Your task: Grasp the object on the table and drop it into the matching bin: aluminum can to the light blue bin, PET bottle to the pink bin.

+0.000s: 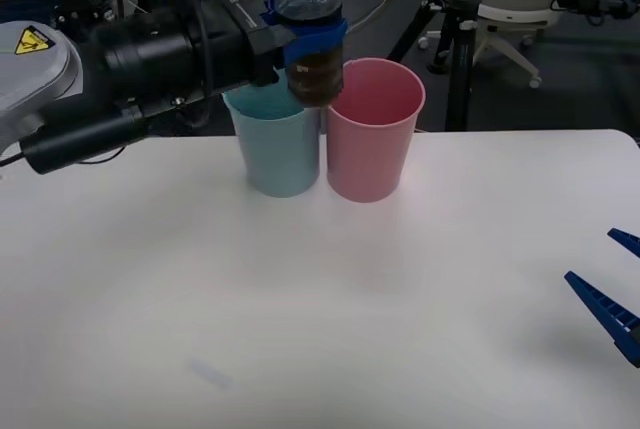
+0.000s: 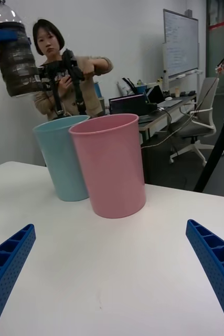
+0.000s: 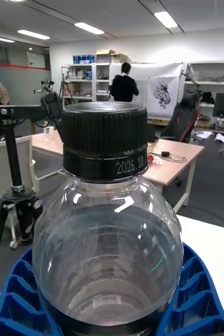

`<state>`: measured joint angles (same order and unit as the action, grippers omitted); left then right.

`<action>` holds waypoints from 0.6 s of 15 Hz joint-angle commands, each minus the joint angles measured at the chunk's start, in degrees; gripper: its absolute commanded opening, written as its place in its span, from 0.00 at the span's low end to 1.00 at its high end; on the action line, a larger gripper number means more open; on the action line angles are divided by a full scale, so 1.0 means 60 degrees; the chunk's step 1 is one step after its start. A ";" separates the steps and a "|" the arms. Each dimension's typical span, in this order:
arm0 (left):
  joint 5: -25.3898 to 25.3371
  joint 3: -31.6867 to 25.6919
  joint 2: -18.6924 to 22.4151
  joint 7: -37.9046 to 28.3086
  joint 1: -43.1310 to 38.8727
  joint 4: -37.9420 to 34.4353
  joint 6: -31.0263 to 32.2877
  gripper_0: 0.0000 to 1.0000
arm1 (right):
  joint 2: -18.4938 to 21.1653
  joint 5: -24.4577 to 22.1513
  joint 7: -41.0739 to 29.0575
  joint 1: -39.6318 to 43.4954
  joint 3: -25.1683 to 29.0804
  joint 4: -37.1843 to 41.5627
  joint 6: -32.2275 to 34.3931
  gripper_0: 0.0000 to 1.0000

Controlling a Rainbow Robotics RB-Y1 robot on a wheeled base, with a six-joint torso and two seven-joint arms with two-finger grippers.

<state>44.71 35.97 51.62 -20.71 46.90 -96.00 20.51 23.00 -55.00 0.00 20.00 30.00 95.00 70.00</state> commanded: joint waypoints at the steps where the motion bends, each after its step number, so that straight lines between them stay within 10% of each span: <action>1: 0.0092 0.0376 -0.0678 0.0053 0.0783 0.1175 0.0010 0.00 | 0.0000 0.0000 0.0000 0.0000 0.0000 0.0000 0.0000 1.00; 9: 0.1132 0.0581 -0.2802 0.0156 0.2174 0.4090 0.0157 0.01 | 0.0000 0.0000 0.0000 0.0000 0.0000 0.0000 0.0000 1.00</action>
<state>51.03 39.41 36.03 -19.93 59.38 -73.08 21.09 23.00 -55.00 0.00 20.00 30.00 95.00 70.00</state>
